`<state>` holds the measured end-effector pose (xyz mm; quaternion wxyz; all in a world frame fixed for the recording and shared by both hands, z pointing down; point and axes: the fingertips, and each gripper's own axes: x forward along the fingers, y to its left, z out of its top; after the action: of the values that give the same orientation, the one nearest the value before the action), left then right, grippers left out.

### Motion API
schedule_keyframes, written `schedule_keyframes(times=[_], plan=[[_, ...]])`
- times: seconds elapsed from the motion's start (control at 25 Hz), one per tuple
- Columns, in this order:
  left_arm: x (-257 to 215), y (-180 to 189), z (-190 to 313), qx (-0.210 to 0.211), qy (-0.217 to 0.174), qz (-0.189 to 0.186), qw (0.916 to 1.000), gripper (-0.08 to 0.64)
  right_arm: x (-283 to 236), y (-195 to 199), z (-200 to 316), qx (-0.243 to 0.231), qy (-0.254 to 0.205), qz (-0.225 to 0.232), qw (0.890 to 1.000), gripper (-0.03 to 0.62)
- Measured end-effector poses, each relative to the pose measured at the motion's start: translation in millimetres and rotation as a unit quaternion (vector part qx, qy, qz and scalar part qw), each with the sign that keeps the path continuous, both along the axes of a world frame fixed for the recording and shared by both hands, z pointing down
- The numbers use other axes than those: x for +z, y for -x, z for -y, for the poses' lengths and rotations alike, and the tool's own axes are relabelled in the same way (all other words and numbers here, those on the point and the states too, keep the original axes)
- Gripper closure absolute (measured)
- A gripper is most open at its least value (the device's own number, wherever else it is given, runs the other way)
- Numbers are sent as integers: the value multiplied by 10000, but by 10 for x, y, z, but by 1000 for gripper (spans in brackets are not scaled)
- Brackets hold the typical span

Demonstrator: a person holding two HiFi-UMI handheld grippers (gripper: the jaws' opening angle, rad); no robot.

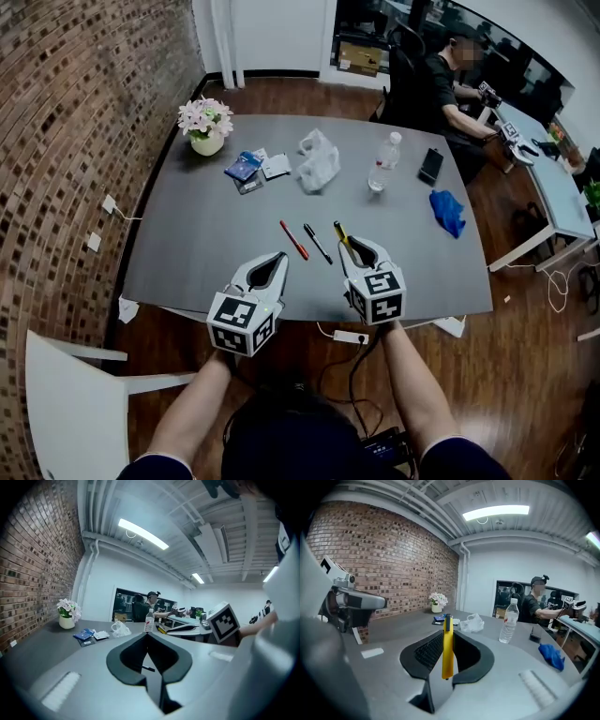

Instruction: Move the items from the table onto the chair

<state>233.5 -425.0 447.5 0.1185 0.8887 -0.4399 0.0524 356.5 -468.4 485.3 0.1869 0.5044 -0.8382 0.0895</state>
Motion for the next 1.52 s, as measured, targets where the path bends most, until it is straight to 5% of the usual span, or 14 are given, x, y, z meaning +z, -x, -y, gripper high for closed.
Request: schedule_keyframes(times=[0.84,1.32,1.52], plan=[[519,-175,351,196,477,-251,9984,548,1745,-204,646,-22,2039,-763,9760,529],[512,-107,452,125,500,-258,9983,548,1733,-193,651,30,2042,-553,9774,471],[397,-25,480,33,385,-272,9989,548,1337,-196,691,75,1524,-488,9871,469]])
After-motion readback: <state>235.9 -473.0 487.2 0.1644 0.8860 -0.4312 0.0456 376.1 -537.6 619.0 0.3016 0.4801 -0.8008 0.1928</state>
